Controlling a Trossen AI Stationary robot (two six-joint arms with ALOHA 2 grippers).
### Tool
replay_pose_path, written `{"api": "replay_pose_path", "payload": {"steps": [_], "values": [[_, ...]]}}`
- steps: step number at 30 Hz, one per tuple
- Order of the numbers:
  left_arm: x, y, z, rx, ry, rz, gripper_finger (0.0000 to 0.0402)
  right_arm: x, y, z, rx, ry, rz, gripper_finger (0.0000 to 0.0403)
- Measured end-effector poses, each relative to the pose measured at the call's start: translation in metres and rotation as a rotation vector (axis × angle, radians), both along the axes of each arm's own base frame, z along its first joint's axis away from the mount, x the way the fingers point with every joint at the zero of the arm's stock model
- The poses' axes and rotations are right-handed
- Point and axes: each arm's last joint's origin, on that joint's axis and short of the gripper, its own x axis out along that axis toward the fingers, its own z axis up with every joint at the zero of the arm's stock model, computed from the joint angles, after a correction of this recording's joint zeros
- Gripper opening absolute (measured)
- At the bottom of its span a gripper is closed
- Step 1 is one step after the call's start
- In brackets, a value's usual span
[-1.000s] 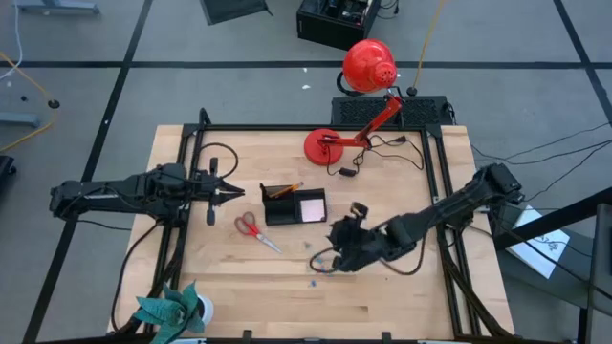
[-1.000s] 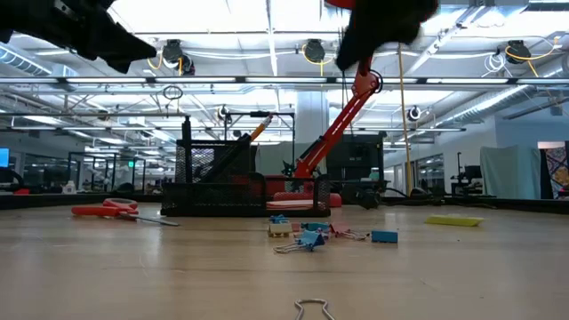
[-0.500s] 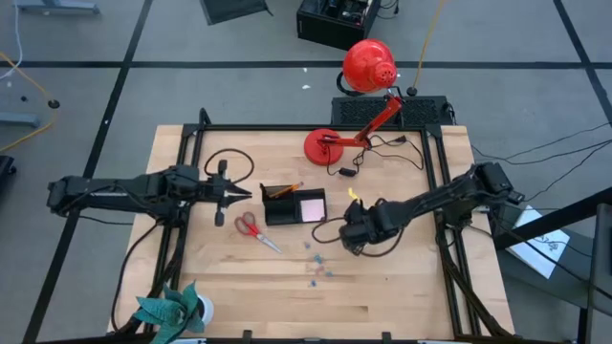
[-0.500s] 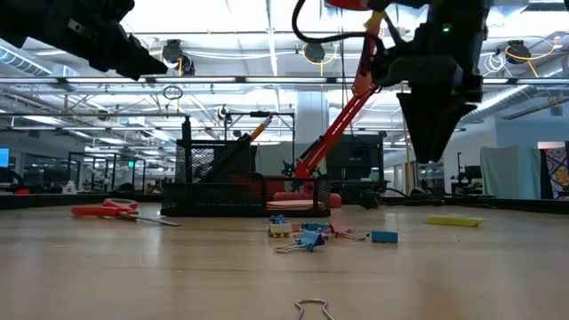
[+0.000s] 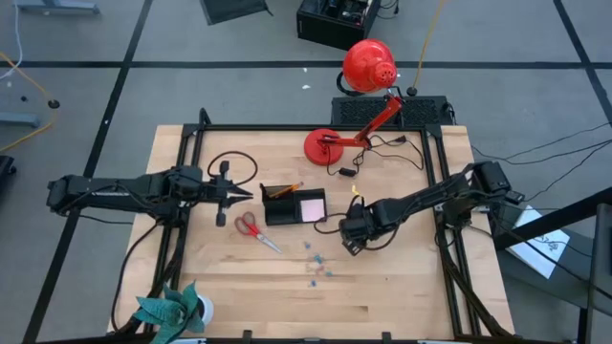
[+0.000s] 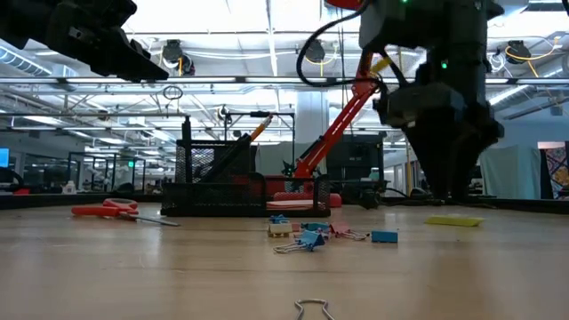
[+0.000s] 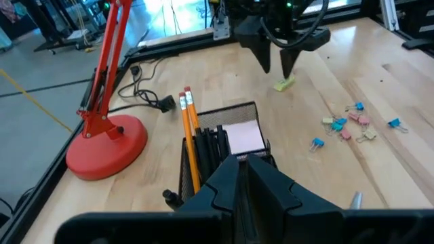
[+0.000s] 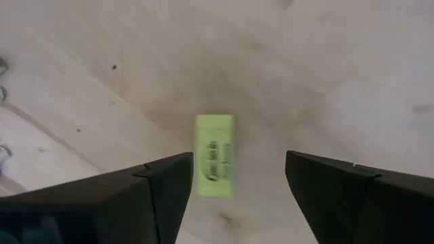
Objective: Pick and place office supplies into organizer
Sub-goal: Put the yellow eraser into the mesh desk organizer
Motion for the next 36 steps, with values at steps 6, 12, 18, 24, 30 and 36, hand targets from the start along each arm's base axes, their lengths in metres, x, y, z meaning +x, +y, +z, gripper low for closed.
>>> {"api": "replay_pose_path", "payload": {"steps": [6, 12, 18, 24, 30, 36], "values": [[0.0, 0.0, -0.001, -0.002, 0.008, 0.001, 0.0035, -0.002, 0.005, -0.011, 0.013, -0.032, 0.002, 0.0224], [0.0, 0.0, -0.001, -0.002, 0.01, 0.003, 0.0035, -0.003, 0.01, -0.011, 0.012, -0.036, 0.019, 0.0224], [0.0, 0.0, -0.001, -0.002, 0.01, 0.003, 0.0035, 0.0, 0.017, -0.02, 0.01, -0.037, 0.039, 0.0224], [0.0, 0.0, -0.001, -0.007, 0.011, 0.002, 0.0035, 0.002, 0.017, -0.038, 0.0, 0.048, 0.042, 0.0224], [0.0, 0.0, -0.001, -0.017, 0.012, 0.001, 0.0035, 0.0, 0.016, -0.041, -0.011, 0.073, 0.037, 0.021], [0.0, 0.0, -0.001, -0.024, 0.013, 0.003, 0.0035, 0.0, 0.016, -0.041, -0.016, 0.074, 0.037, 0.0147]]}}
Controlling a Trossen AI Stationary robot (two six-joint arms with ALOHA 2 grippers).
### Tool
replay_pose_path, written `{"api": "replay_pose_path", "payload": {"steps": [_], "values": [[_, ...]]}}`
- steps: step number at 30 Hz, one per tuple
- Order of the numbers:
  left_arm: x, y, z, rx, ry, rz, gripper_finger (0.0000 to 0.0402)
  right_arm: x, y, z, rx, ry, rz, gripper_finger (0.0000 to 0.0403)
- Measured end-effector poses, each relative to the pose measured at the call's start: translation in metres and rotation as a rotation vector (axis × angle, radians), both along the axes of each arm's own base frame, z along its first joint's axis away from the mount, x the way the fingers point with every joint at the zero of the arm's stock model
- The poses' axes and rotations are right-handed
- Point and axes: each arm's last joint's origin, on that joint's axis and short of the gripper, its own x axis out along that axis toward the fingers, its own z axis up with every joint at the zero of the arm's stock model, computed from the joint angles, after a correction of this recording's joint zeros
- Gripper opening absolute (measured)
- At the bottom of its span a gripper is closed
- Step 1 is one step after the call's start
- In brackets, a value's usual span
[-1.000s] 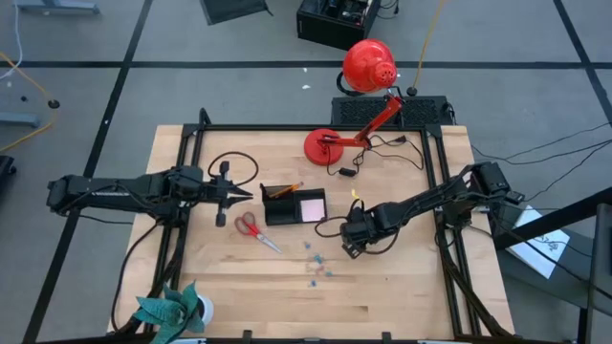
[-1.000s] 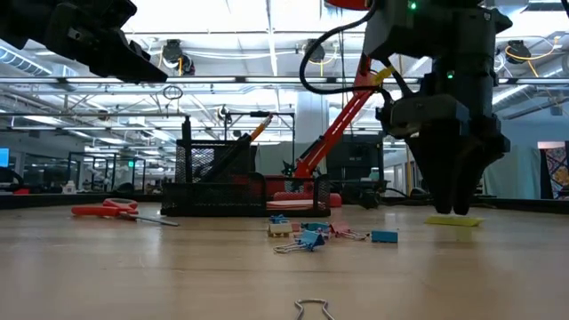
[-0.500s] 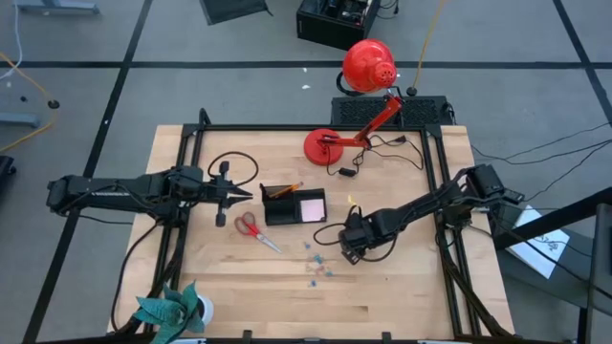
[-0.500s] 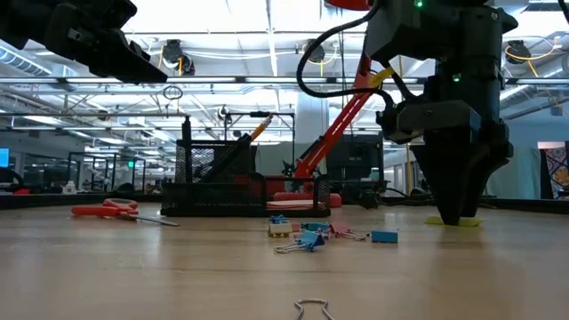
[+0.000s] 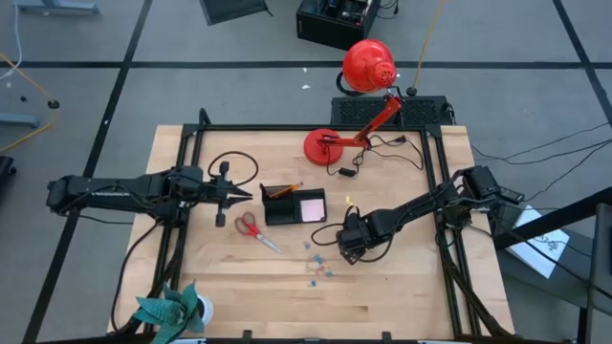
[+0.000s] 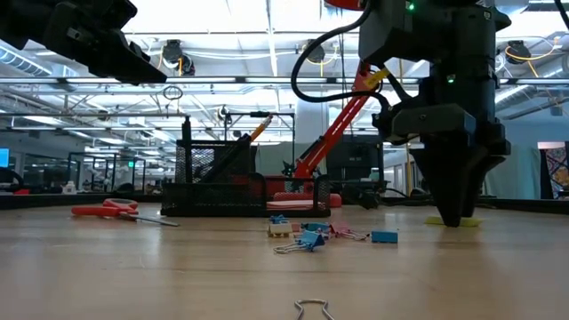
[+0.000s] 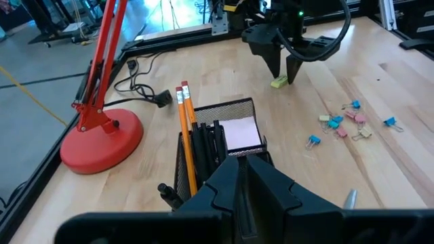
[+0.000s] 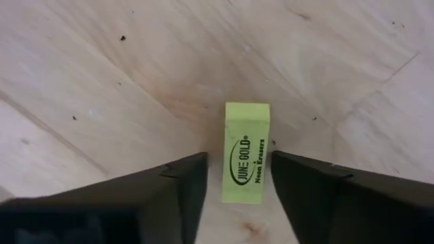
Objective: Pick and place office supplies into organizer
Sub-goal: Put the yellow eraser into the mesh desk organizer
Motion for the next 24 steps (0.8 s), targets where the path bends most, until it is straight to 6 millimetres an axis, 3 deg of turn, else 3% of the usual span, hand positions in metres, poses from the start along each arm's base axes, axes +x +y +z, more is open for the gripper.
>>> {"api": "replay_pose_path", "payload": {"steps": [10, 18, 24], "values": [[0.0, 0.0, 0.0, -0.002, 0.0, 0.001, 0.0035, 0.0, 0.0, 0.002, 0.001, -0.006, 0.018, 0.0054], [0.0, 0.0, 0.0, -0.006, -0.002, 0.001, 0.0035, 0.001, -0.001, 0.021, -0.033, -0.139, 0.021, 0.0055], [0.0, 0.0, 0.001, -0.008, -0.006, 0.001, 0.0035, 0.015, 0.0, 0.045, -0.055, -0.393, 0.127, 0.0054]]}}
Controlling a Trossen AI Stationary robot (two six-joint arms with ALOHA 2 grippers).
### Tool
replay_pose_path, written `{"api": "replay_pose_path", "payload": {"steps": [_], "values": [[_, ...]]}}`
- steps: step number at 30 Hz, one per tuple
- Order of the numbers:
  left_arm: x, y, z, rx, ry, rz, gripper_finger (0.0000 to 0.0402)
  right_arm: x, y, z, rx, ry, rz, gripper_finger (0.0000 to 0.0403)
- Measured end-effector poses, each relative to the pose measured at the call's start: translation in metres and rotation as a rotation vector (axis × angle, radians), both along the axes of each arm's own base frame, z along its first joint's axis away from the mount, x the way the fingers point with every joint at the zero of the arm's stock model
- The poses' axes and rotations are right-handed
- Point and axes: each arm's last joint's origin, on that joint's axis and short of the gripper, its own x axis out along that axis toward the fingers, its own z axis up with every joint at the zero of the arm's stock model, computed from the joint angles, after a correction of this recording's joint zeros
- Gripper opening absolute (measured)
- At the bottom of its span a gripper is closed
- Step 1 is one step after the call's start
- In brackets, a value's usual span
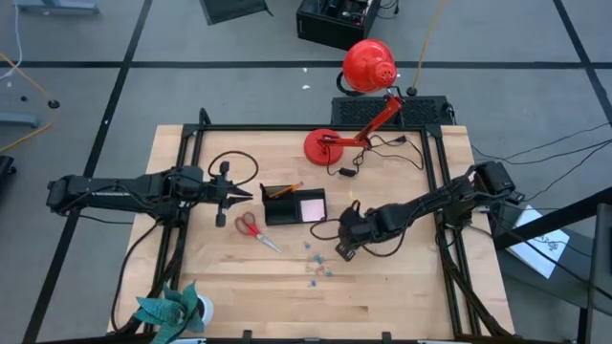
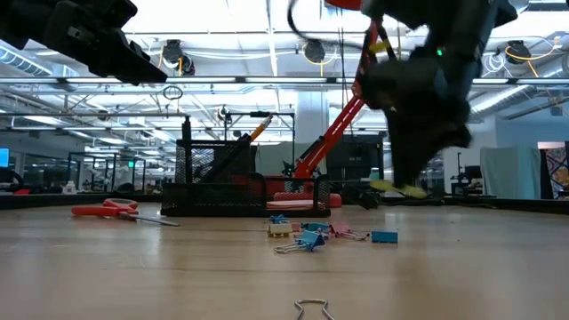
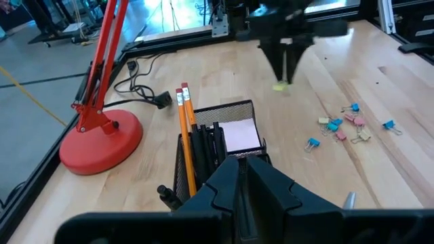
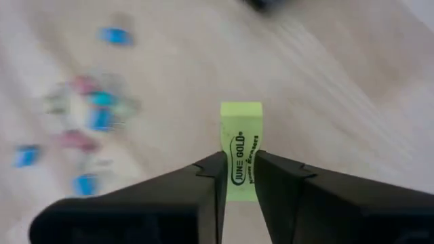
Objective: Pick and place office supplies into organizer
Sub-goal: Put the yellow eraser into the mesh desk organizer
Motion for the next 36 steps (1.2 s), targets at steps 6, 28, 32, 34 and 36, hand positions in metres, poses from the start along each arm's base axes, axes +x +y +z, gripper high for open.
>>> {"api": "replay_pose_path", "payload": {"steps": [6, 28, 32, 34, 36], "values": [[0.0, 0.0, 0.001, -0.007, -0.006, 0.002, 0.0035, 0.024, 0.006, 0.015, -0.045, -0.285, 0.187, 0.0054], [0.001, 0.0, 0.002, -0.015, -0.017, -0.006, 0.0035, 0.108, -0.019, 0.025, -0.471, -0.494, 0.491, 0.0054], [0.001, 0.0, 0.002, -0.015, -0.017, -0.006, 0.0035, 0.127, -0.03, 0.015, -0.49, -0.398, 0.51, 0.0054], [0.001, 0.0, 0.002, -0.013, -0.017, -0.008, 0.0035, 0.137, -0.033, 0.017, -0.512, -0.404, 0.522, 0.0054], [0.001, 0.0, 0.002, -0.008, -0.019, -0.014, 0.0035, 0.144, -0.034, 0.017, -0.529, -0.393, 0.54, 0.0054]]}}
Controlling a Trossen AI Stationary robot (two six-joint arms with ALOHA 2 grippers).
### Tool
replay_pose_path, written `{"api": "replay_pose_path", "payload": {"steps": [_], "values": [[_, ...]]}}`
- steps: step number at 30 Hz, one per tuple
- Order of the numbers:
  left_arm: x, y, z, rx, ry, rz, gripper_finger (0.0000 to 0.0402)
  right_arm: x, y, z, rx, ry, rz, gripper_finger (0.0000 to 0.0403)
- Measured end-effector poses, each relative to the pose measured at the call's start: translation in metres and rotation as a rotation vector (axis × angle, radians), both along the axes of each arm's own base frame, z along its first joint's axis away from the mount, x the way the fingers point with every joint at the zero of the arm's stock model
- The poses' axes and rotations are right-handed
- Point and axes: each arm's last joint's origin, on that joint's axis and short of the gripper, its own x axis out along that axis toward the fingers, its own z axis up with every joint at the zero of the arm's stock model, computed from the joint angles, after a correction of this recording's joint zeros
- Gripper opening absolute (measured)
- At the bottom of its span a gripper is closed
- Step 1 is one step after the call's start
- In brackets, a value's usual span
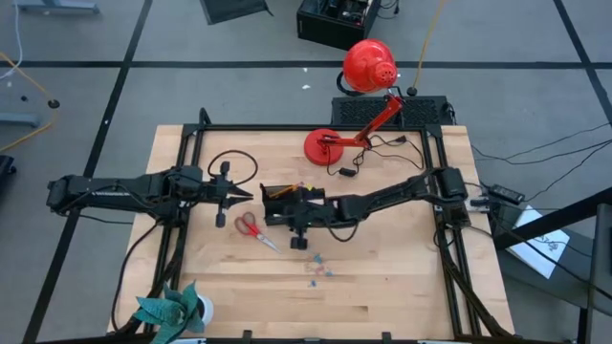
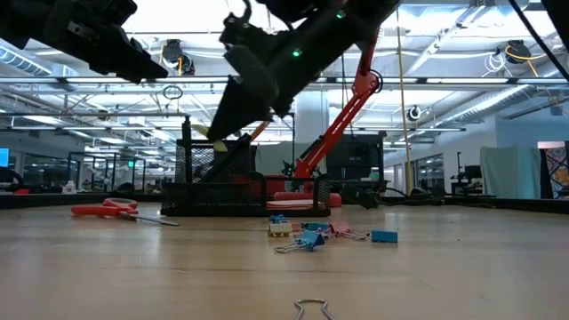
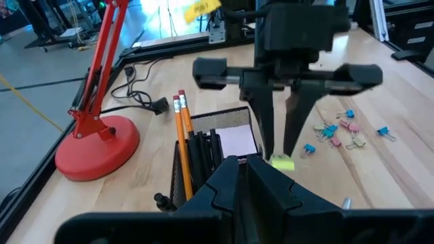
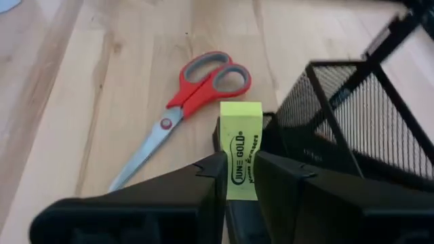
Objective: Pick and place office supplies into organizer
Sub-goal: Put the yellow eraser into the mesh desk organizer
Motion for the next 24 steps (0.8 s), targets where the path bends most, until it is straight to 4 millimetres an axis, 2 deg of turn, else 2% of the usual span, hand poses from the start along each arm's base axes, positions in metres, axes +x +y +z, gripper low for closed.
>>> {"api": "replay_pose_path", "payload": {"steps": [6, 13, 20, 24], "values": [[0.0, 0.0, 0.0, 0.009, 0.001, -0.003, 0.0035, 0.013, -0.003, -0.011, -0.124, 0.061, 0.0, 0.0054], [0.0, 0.0, 0.0, 0.02, 0.001, -0.008, 0.0035, 0.015, -0.007, -0.038, -0.236, 0.152, -0.047, 0.0054], [0.0, 0.0, 0.0, 0.036, 0.001, -0.014, 0.0035, 0.015, -0.009, -0.045, -0.232, 0.172, -0.057, 0.0057], [0.0, 0.0, 0.0, 0.037, 0.001, -0.014, 0.0035, 0.015, -0.009, -0.044, -0.232, 0.169, -0.057, 0.0072]]}}
